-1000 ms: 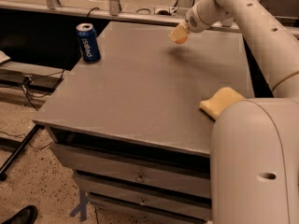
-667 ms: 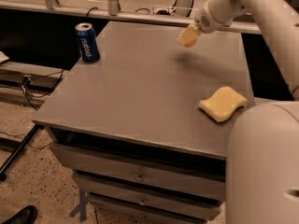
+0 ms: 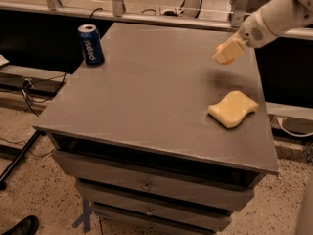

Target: Move orange near sponge

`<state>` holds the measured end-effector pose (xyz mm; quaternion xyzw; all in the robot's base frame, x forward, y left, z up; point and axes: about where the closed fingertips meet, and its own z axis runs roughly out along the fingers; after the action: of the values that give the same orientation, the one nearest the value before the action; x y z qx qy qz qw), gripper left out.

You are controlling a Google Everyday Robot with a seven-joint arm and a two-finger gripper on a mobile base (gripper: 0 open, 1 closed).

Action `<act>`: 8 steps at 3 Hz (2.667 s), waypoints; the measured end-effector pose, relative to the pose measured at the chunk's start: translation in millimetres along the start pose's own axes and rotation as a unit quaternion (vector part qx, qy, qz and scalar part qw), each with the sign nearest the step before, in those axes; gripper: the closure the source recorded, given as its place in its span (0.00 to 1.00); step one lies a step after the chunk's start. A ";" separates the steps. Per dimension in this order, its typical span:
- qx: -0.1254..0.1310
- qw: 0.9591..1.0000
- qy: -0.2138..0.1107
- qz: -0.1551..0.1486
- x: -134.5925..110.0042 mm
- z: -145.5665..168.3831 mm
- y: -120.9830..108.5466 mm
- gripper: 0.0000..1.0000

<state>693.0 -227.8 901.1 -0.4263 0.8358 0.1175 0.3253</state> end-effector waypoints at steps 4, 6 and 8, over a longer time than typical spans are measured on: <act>-0.095 0.993 -0.074 0.015 60.9 -14.2 81.5 0.84; -0.124 0.987 -0.098 0.029 59.5 5.4 110.2 0.38; -0.133 0.984 -0.112 0.034 60.7 4.1 123.0 0.00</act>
Offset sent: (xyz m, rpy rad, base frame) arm -0.1099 -0.0239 -0.0206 0.1928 0.0198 0.0976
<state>572.0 -189.7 848.9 -0.4215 0.7851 0.2855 0.3527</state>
